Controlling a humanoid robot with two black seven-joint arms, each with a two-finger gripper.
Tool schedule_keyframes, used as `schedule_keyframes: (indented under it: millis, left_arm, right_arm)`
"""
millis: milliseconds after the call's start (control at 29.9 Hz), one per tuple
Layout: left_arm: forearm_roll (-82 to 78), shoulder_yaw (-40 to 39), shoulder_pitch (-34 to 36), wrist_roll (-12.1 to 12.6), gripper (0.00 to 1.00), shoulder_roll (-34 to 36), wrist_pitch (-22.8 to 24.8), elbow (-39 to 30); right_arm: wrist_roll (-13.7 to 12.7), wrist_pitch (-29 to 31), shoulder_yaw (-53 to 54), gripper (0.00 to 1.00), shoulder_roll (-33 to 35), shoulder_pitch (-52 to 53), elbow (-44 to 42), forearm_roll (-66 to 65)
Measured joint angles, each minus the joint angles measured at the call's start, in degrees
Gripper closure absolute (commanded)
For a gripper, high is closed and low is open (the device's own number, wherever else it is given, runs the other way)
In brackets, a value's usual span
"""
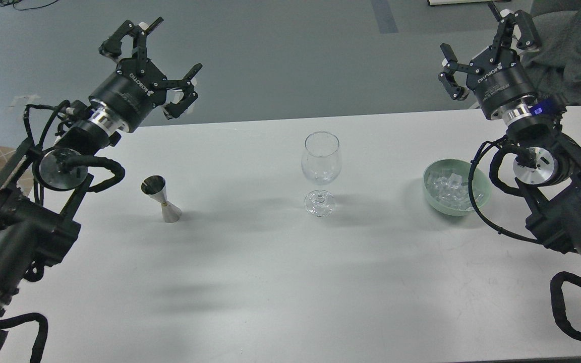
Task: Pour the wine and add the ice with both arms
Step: 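Open the left gripper and bring it around the silver jigger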
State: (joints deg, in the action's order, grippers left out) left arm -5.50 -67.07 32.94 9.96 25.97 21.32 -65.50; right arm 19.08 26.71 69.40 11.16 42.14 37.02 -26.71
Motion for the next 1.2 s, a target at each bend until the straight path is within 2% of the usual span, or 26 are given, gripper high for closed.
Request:
schedule_keyframes:
  millis: [100,200,334,534,668,802,902,1069,1203]
  left_arm:
    - [2.81,-5.81,-6.59,3.69,0.06,1.84,-2.21,-7.35]
    - [4.55,-13.44,-14.64,9.11,0.06,1.76,-3.72,-14.29]
    - [5.52,-20.08,-24.16,12.98,0.05,0.35,-5.14,-21.15]
    - [6.05,-26.4,-38.64,14.01,0.04,-4.17,-6.21,-27.54]
    - [6.12,-29.09,-44.51,14.86,0.03,-8.18,-6.3,-28.35]
    - [6.08,-29.82,-47.49,15.01,0.03,-11.49,-6.73,-28.37]
    - [4.98,-29.79,-48.95,14.71,0.03,-16.9,-8.17,-27.71]
    - [0.51,-29.86,-48.62,14.09,0.03,-24.38,-9.88,-24.47]
    - [-1.74,-29.86,-46.75,12.77,0.02,-25.85,-10.24,-20.94]
  right_arm:
    - [0.0,0.01,0.01,0.0,-0.04,-0.04,0.01,-0.01]
    - [0.0,0.0,0.01,0.0,-0.34,-0.08,0.01,0.0]
    - [0.0,0.0,0.0,0.0,-0.59,-0.13,0.0,0.01]
    - [0.0,0.0,-0.05,0.0,-0.69,-0.13,-0.01,-0.01]
    - [0.0,0.0,-0.11,0.0,-0.7,-0.13,-0.06,-0.01]
    - [0.0,0.0,-0.18,0.0,-0.7,-0.13,-0.08,-0.01]
    - [0.0,-0.06,-0.23,0.0,-0.9,-0.13,-0.07,-0.01]
    - [0.0,-0.07,-0.31,0.0,-1.04,-0.13,-0.01,-0.01]
    - [-0.01,-0.07,-0.44,0.0,-1.05,-0.13,-0.01,-0.01]
